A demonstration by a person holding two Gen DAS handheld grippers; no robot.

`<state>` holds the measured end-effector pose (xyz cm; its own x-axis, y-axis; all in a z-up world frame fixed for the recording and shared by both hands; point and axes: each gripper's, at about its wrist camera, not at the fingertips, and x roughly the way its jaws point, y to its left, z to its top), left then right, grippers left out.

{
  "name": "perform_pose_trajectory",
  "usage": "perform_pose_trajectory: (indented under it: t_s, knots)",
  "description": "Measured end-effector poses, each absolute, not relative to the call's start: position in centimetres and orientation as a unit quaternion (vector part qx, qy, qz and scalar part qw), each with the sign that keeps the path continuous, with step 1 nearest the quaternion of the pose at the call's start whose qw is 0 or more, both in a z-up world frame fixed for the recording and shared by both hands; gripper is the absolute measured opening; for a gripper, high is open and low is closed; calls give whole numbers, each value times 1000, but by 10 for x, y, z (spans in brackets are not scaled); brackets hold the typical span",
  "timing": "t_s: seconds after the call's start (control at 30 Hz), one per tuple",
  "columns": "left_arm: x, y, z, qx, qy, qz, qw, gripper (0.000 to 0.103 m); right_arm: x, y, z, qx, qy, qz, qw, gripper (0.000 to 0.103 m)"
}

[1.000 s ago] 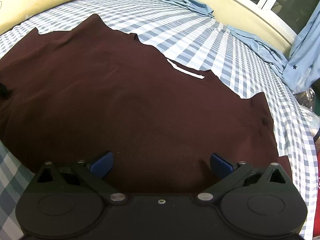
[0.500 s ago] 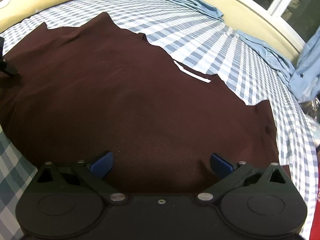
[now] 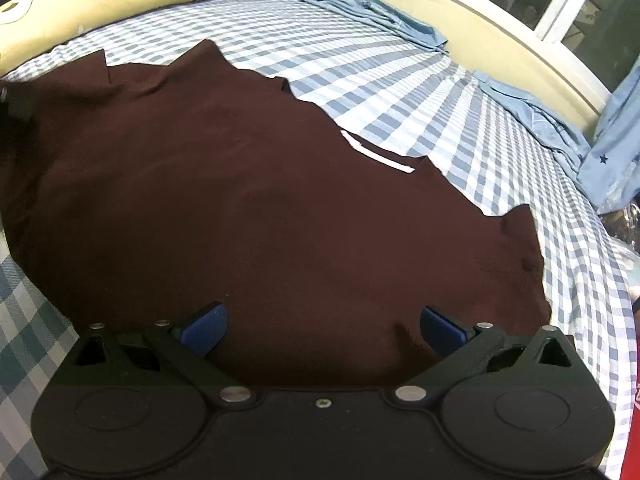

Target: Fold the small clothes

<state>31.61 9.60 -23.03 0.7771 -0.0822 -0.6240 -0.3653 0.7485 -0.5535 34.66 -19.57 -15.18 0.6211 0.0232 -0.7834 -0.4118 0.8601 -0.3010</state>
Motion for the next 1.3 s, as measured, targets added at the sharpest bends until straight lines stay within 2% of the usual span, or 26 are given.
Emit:
perform_pose_trajectory:
  t_s: [0.17,0.27,0.5,0.83,0.9,1.0,1.07,1.23,1.3]
  knots:
    - [329,27,-183,-225,314,-14,922,11,338,-219,-144,-207,409,105,883,103]
    - [336,-9,-176,-214,322,-62,920,10,332,-237,-139,-200,405,87,888,102]
    - [332,-77,-212,-158,403,-137,891,10,314,-296,-137,-180,410,22,894,103]
    - [328,-75,-223,-116,435,-148,881,13,338,-341,-113,-103,422,45,900,103]
    - [335,-80,-221,-103,436,-150,881,18,348,-343,-104,-81,418,55,903,103]
    - [332,-86,-218,-96,440,-162,878,38,366,-344,-93,-34,428,91,899,103]
    - [326,-88,-215,-89,437,-163,880,61,381,-344,-92,8,448,125,885,103]
    - [307,-85,-203,-48,403,-148,902,84,407,-335,-90,83,474,175,859,103]
    - [301,-82,-203,-28,397,-136,907,88,417,-334,-91,122,480,175,851,103]
